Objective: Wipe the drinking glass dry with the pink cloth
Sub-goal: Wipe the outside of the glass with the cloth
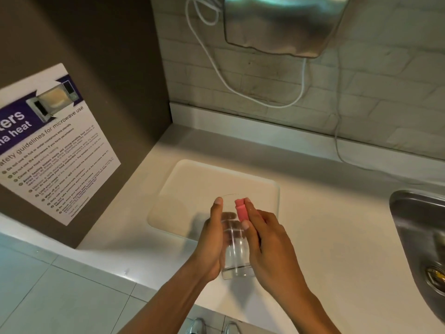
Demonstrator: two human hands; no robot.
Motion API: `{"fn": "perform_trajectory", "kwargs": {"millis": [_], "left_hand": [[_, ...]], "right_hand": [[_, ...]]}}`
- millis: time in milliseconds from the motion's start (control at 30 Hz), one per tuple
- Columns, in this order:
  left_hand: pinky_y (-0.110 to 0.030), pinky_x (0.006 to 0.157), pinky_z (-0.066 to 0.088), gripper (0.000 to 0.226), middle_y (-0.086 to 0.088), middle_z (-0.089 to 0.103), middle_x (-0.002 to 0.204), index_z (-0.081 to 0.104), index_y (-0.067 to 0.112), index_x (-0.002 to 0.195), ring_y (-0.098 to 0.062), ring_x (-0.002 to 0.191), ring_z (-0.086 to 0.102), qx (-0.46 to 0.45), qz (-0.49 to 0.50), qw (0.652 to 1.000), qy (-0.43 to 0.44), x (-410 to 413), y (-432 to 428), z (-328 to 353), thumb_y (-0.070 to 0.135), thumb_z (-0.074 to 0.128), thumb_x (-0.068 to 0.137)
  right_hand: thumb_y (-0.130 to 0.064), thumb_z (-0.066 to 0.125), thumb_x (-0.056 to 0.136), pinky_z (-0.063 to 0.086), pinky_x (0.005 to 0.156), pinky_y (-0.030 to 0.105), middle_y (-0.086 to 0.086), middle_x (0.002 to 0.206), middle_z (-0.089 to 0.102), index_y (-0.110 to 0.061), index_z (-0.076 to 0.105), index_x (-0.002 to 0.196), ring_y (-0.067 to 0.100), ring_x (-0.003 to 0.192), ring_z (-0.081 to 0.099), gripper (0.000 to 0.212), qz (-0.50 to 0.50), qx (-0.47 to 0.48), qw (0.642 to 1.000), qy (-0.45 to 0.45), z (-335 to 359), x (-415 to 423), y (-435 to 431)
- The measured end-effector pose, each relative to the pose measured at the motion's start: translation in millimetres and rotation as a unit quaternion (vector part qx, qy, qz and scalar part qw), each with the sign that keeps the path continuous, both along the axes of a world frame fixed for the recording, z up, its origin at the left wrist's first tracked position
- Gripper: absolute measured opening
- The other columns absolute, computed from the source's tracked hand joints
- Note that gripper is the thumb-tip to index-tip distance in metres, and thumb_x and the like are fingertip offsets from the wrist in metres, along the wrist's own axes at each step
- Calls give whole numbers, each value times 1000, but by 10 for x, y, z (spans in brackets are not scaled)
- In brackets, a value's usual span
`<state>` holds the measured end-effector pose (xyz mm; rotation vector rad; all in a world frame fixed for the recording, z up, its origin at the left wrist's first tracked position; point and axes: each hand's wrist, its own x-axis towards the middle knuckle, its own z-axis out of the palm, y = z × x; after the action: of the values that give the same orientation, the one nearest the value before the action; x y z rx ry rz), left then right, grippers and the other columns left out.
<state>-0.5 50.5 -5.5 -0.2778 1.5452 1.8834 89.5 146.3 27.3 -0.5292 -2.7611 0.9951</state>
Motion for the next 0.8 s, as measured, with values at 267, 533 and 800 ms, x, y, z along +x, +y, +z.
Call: {"fn": "perform_trajectory", "kwargs": {"millis": [267, 533, 800], "left_hand": [[-59, 110, 53, 74, -21, 81, 105, 75, 10, 113, -42, 114, 73, 4, 17, 999, 42, -56, -8, 66, 76, 44, 97], [-48, 93, 59, 81, -20, 82, 101, 76, 9, 116, -33, 98, 77, 7, 4, 999, 42, -10, 35, 29, 79, 44, 93], [-54, 104, 56, 87, -14, 84, 101, 77, 13, 116, -34, 104, 76, -1, 5, 999, 37, 19, 49, -9, 85, 47, 79]], "right_hand": [[-53, 26, 104, 32, 101, 6, -25, 138, 44, -64, 20, 150, -7, 123, 46, 48, 30, -20, 999, 31, -9, 147, -50], [-41, 32, 109, 40, 102, 19, -10, 143, 52, -48, 32, 154, 10, 123, 53, 46, 8, 5, 999, 52, 100, -83, 12], [-45, 26, 108, 43, 102, 23, -9, 144, 49, -55, 22, 154, 13, 123, 53, 48, 19, 18, 999, 24, -2, 22, 16]]}}
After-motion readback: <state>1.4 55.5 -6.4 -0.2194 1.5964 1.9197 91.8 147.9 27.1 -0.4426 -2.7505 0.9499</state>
